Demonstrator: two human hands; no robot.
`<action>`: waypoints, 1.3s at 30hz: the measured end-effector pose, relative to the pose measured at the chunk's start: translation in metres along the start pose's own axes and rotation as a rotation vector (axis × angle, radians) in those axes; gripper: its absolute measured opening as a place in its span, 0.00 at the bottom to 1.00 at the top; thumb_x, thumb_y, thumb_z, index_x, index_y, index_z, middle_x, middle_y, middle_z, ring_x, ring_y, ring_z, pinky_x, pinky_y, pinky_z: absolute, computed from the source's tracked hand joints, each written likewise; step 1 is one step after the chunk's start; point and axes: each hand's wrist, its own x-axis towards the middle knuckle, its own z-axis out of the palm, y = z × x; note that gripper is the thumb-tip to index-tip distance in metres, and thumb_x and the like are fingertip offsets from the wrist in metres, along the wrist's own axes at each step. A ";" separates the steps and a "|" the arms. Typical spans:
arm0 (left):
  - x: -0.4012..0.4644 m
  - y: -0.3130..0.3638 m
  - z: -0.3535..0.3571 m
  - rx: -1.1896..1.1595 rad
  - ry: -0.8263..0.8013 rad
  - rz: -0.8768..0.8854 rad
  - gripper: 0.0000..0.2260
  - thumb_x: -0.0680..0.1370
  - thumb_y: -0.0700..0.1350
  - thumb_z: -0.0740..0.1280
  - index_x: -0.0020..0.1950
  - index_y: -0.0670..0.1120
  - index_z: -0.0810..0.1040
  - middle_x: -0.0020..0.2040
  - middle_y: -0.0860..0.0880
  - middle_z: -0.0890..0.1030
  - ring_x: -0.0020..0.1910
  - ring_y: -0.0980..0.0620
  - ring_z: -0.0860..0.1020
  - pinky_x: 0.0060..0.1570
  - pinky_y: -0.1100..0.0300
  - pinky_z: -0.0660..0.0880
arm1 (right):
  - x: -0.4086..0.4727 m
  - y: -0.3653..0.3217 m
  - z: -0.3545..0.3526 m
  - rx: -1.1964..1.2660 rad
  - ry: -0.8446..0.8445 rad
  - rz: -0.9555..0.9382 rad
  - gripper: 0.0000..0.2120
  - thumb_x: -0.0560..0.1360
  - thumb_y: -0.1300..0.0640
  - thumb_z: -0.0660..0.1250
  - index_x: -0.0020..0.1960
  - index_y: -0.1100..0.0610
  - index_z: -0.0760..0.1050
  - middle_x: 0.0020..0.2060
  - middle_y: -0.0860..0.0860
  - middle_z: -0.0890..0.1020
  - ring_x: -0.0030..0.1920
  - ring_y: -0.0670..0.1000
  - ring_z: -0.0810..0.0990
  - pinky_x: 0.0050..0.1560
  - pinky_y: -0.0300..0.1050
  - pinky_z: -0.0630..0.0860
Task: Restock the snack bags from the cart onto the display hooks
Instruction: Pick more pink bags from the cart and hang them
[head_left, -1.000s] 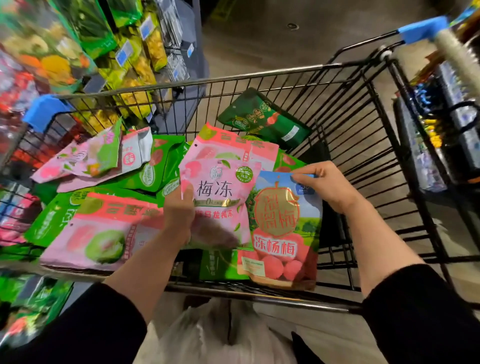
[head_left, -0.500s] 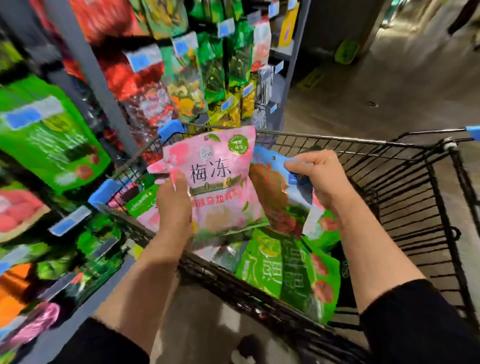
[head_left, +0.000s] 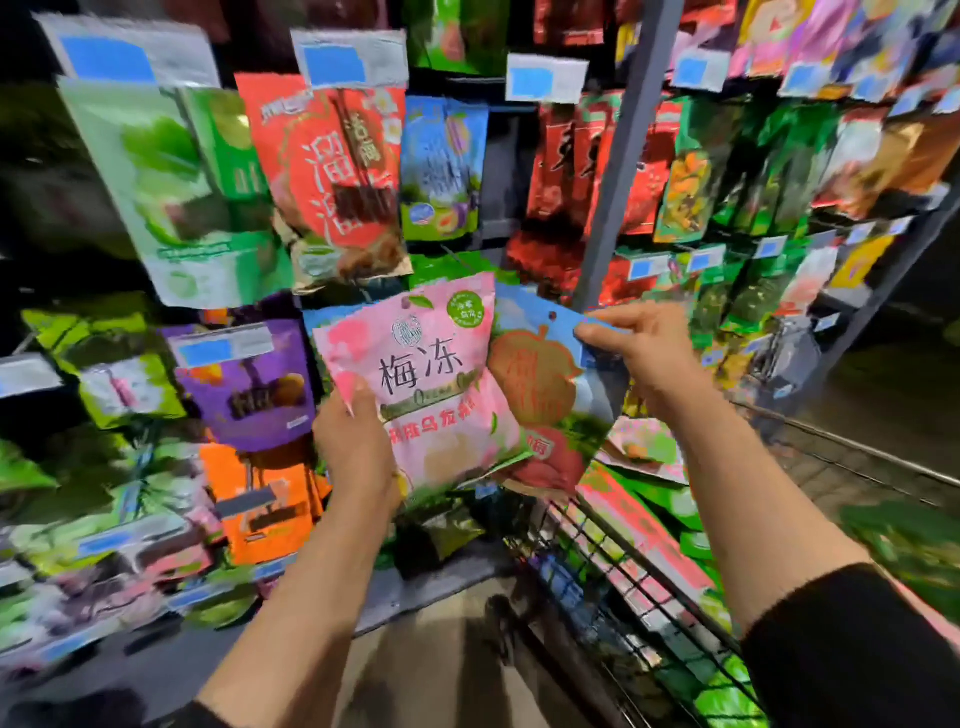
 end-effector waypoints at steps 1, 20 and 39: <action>0.008 -0.003 -0.016 -0.007 0.027 -0.006 0.18 0.75 0.61 0.60 0.43 0.49 0.80 0.41 0.34 0.78 0.40 0.43 0.73 0.39 0.44 0.69 | 0.003 0.002 0.022 0.007 -0.028 0.014 0.06 0.70 0.68 0.72 0.39 0.58 0.82 0.26 0.43 0.81 0.30 0.42 0.77 0.36 0.35 0.74; 0.071 -0.078 -0.082 0.041 0.268 -0.172 0.15 0.83 0.46 0.58 0.58 0.34 0.75 0.42 0.45 0.76 0.39 0.49 0.72 0.38 0.59 0.68 | 0.092 0.092 0.195 0.065 -0.352 0.222 0.08 0.73 0.69 0.70 0.51 0.66 0.81 0.25 0.43 0.81 0.28 0.40 0.78 0.34 0.34 0.74; 0.080 -0.100 -0.030 0.186 0.336 -0.170 0.19 0.83 0.53 0.57 0.36 0.44 0.71 0.30 0.49 0.72 0.31 0.51 0.68 0.35 0.56 0.64 | 0.166 0.150 0.213 0.273 -0.474 0.301 0.04 0.72 0.68 0.71 0.41 0.61 0.82 0.40 0.57 0.85 0.42 0.55 0.82 0.55 0.57 0.79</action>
